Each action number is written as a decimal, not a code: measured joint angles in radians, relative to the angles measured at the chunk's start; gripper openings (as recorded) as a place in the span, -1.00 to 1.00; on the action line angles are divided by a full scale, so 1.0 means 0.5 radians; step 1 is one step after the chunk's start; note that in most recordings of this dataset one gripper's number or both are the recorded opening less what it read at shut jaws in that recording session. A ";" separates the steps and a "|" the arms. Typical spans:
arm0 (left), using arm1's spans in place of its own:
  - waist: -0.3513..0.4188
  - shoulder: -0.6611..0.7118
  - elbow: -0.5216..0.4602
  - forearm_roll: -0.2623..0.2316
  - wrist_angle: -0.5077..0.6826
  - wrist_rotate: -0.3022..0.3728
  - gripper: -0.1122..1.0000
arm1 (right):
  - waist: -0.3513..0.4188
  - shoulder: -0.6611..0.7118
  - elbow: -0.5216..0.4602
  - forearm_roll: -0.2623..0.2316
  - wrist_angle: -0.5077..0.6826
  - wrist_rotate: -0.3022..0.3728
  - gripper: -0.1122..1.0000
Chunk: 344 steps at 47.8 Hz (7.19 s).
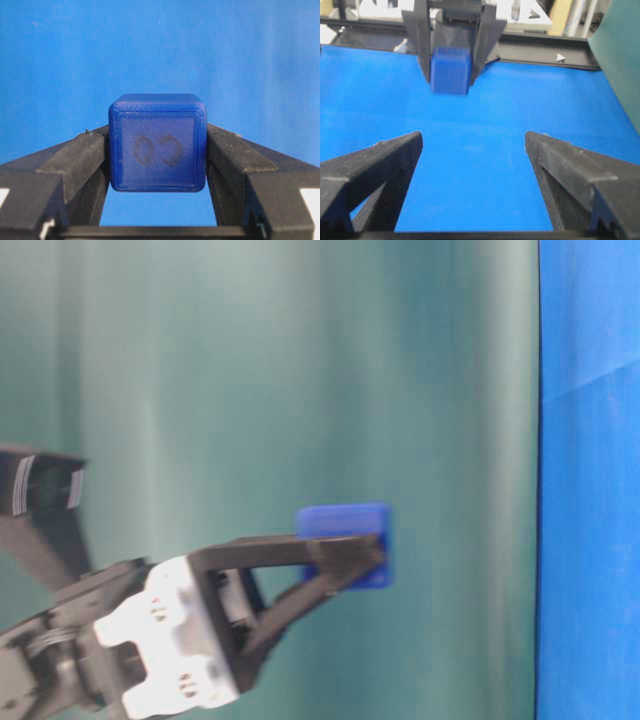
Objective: Handover the blue block to the right arm after grasping it with the left arm, then place it in the designated position.
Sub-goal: 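Raise and rotate the held cube toward the table center with the left gripper, then open the right gripper and move it toward the held cube, then close the right gripper on the cube above the left gripper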
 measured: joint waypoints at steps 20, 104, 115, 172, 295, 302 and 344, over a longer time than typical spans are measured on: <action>0.000 -0.055 -0.003 0.000 0.009 -0.003 0.08 | 0.000 0.000 0.000 0.000 0.000 0.000 0.93; -0.003 -0.328 0.426 0.012 -0.877 0.018 0.08 | 0.000 0.000 -0.018 0.000 0.012 0.000 0.93; -0.003 -0.552 0.856 0.012 -1.583 0.018 0.08 | 0.000 0.003 -0.034 0.000 0.015 0.000 0.93; -0.006 -0.666 1.285 0.012 -2.411 0.015 0.08 | 0.000 0.025 -0.058 -0.077 0.012 -0.061 0.93; -0.006 -0.669 1.285 0.006 -2.427 -0.018 0.08 | 0.000 0.092 -0.098 -1.043 0.052 -1.543 0.93; -0.006 -0.666 1.285 0.003 -2.427 -0.018 0.08 | 0.000 0.175 -0.144 -1.046 0.015 -1.540 0.93; -0.006 -0.666 1.285 0.000 -2.427 -0.028 0.08 | -0.003 1.236 -0.905 -1.077 -0.334 -1.608 0.93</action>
